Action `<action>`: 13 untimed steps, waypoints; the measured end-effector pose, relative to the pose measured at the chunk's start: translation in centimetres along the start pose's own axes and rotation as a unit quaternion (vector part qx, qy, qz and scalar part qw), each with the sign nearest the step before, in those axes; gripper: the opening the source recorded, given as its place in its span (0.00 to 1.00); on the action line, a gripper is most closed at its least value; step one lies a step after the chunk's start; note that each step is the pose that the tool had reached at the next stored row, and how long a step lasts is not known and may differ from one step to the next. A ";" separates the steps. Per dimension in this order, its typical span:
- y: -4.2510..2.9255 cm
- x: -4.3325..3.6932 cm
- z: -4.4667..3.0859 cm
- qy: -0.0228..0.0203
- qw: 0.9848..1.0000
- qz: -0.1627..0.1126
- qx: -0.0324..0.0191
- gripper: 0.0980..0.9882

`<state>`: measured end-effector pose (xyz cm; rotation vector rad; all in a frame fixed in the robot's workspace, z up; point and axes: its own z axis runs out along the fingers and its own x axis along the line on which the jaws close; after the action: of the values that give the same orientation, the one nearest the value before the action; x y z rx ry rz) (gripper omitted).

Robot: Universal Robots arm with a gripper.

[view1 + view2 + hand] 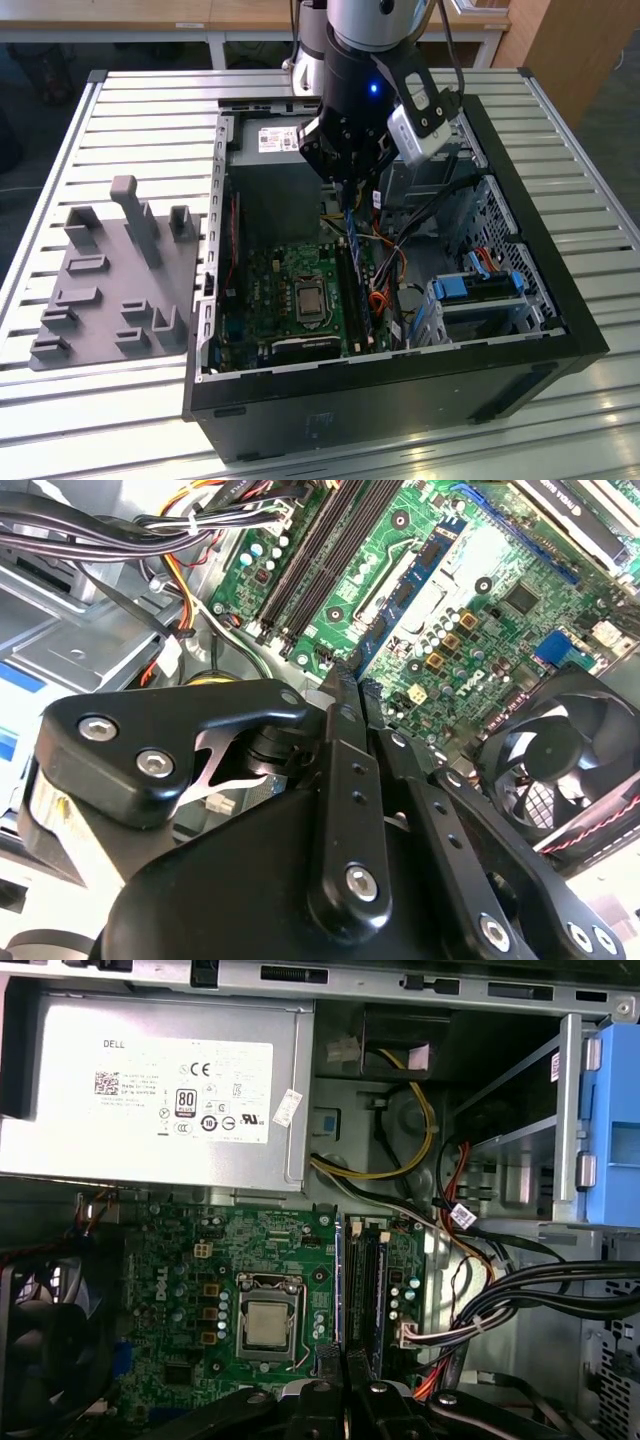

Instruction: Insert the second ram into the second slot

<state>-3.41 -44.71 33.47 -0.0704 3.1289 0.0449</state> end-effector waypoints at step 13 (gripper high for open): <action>-0.01 0.01 0.51 0.000 1.000 0.000 0.000 0.04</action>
<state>-3.41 -44.71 32.96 -0.0704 3.1289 0.0449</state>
